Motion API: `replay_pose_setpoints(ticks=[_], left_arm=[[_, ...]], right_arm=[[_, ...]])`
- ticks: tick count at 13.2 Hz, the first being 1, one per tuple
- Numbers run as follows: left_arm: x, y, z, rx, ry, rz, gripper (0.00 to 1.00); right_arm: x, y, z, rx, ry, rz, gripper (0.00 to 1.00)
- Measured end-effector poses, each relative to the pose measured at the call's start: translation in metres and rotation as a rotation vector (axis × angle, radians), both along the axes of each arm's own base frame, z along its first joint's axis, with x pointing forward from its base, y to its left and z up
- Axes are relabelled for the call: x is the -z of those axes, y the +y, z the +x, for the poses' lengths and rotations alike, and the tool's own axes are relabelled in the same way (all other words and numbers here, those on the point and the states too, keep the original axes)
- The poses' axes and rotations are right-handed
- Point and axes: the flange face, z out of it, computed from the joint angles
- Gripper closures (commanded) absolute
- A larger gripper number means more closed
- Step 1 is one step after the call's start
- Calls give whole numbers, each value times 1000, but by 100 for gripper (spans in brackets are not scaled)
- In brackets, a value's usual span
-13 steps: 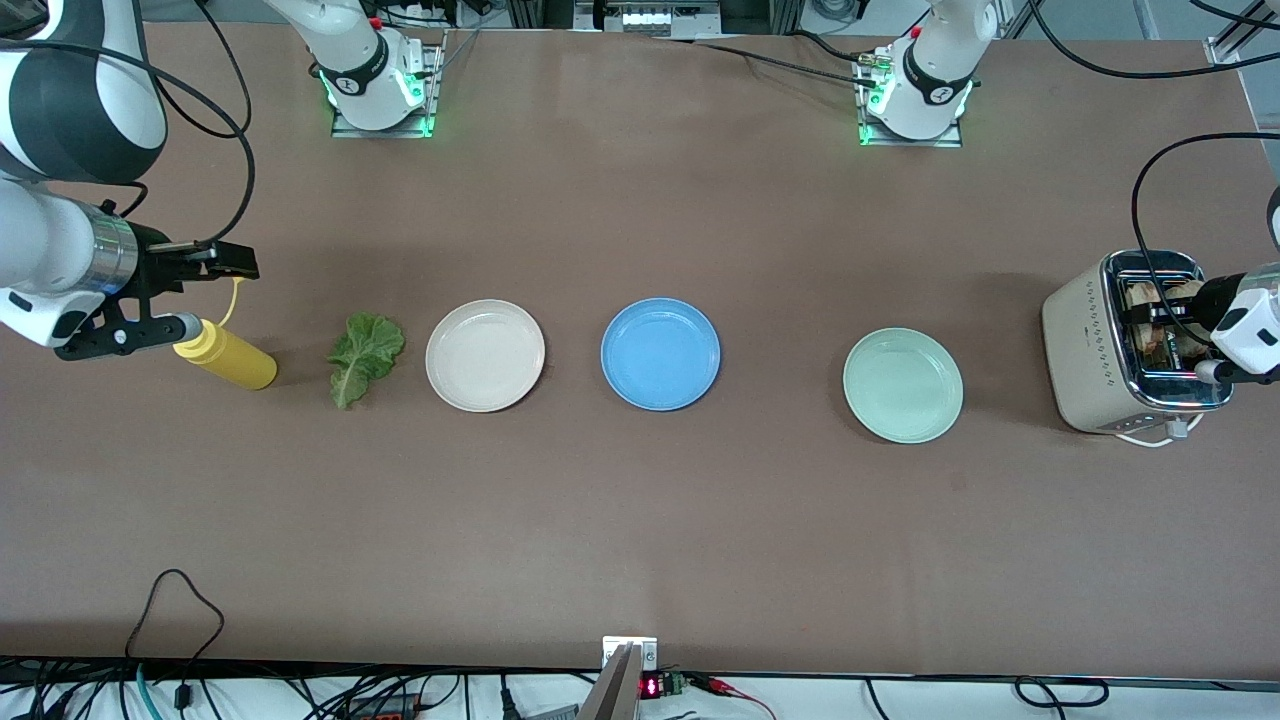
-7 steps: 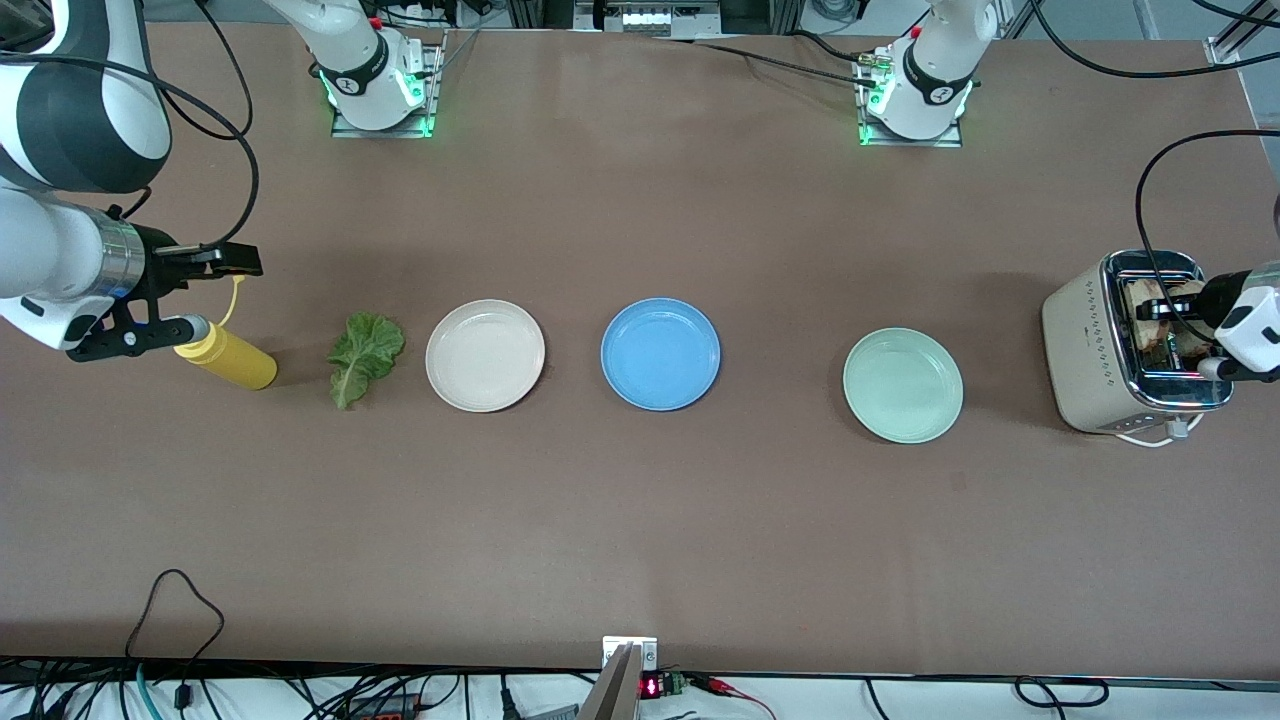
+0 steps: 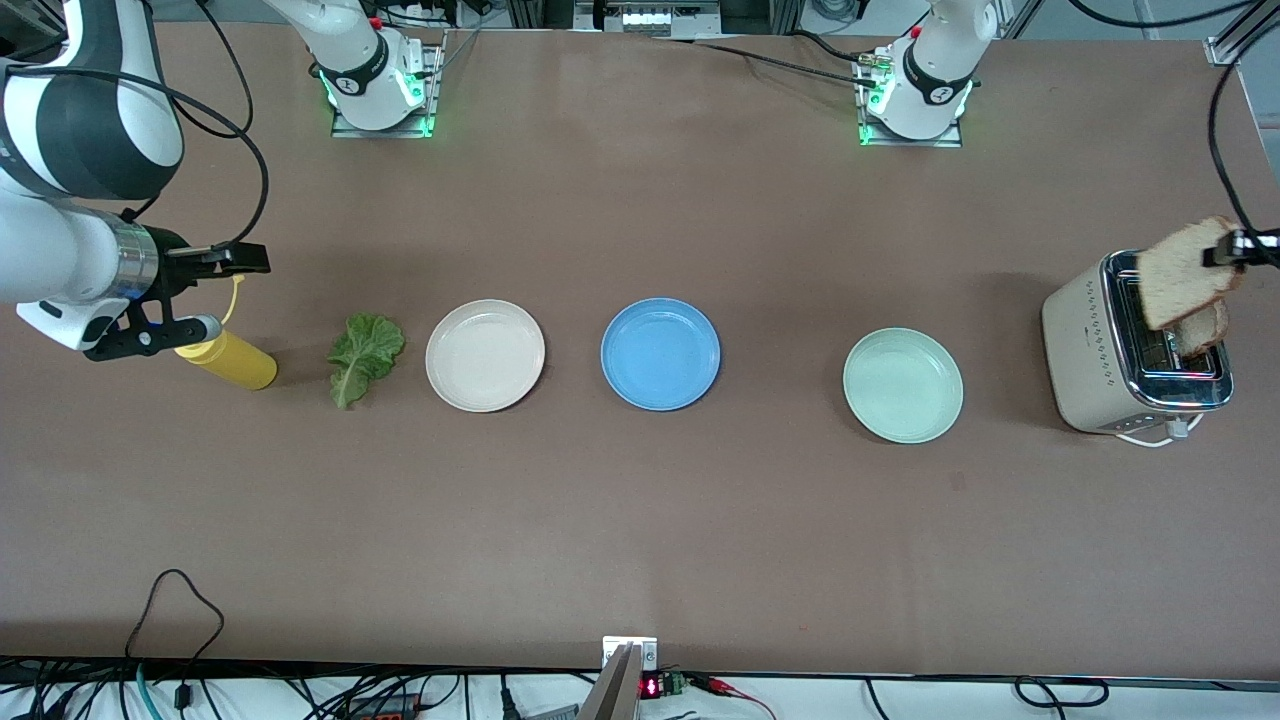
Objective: Make sandwich in blue plate with both arms
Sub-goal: 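Carry the bread to the blue plate while the right gripper grasps lettuce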
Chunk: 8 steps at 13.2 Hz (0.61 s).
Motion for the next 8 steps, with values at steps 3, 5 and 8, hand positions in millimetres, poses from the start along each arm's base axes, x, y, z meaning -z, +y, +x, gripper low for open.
replay_pose_setpoints(ticks=[3, 5, 8], left_arm=[[17, -105, 13, 90, 25, -114, 99], [58, -171, 21, 79, 33, -195, 99], [119, -253, 20, 47, 36, -309, 100]], right_arm=[[28, 4, -7, 37, -82, -11, 0], [49, 5, -20, 68, -117, -20, 0], [81, 15, -32, 103, -190, -25, 0]])
